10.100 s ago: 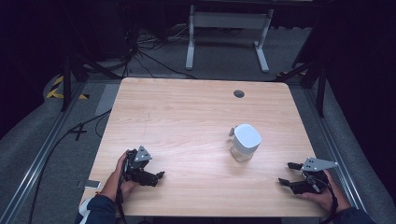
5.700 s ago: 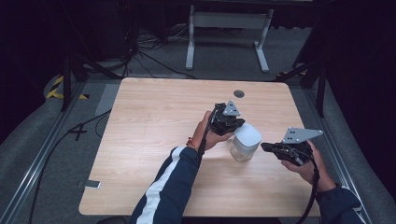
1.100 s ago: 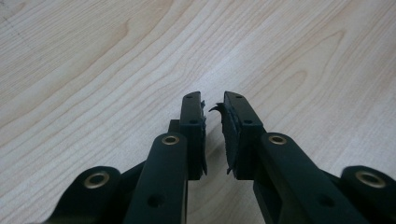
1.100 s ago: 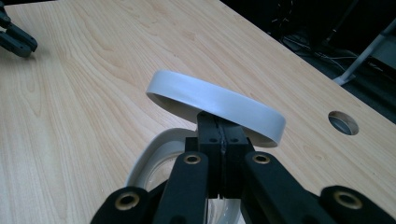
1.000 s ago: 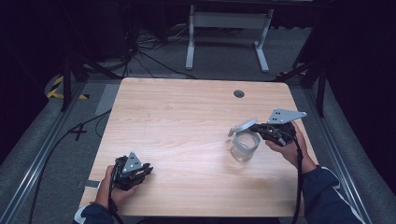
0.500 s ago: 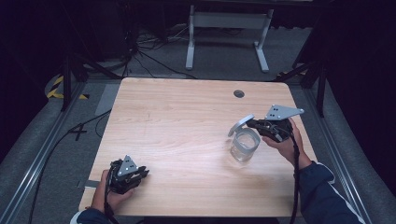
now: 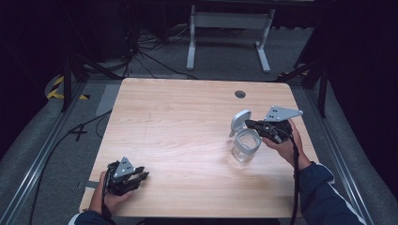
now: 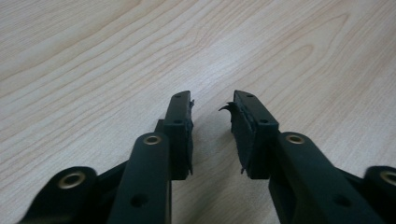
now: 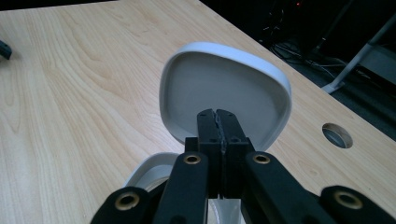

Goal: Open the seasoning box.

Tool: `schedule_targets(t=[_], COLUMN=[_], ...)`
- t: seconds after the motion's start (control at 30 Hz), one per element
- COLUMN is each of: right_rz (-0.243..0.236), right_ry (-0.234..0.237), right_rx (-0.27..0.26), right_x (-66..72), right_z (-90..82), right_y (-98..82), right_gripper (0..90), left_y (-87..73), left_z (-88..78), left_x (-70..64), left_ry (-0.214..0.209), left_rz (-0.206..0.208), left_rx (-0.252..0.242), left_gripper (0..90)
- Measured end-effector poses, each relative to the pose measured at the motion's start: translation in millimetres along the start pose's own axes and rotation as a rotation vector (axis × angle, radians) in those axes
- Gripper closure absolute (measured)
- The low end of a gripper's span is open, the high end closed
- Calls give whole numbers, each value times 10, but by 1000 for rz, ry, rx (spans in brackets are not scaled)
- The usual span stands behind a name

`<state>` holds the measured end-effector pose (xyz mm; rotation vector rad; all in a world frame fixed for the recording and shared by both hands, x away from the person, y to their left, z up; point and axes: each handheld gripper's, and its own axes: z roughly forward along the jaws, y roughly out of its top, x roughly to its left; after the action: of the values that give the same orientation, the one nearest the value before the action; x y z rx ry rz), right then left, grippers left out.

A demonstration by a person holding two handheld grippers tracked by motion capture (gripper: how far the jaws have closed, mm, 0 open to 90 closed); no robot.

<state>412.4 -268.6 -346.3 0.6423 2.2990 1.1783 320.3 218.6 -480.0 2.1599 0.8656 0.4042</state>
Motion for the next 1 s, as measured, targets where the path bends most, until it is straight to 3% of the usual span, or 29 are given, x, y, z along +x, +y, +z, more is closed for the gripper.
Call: schedule_targets(t=[0.17,0.43,0.63,1.0], right_rz=[-9,-21,-22,-25], right_ry=[19,51,38,10], right_rx=[7,30,50,99], right_x=[4,93,88,38], right_z=[-34,-113,-252,-477], right_y=[-4,-32,-94,-324], right_gripper=[900,899,898,874], left_y=[-5,-6,5,6], left_z=[6,6,16,27], left_x=[-12,31,37,38], left_ry=[13,47,51,51], left_rz=[-33,-62,-71,-68], left_rx=[-4,21,42,40], left_gripper=[620,365,238,204])
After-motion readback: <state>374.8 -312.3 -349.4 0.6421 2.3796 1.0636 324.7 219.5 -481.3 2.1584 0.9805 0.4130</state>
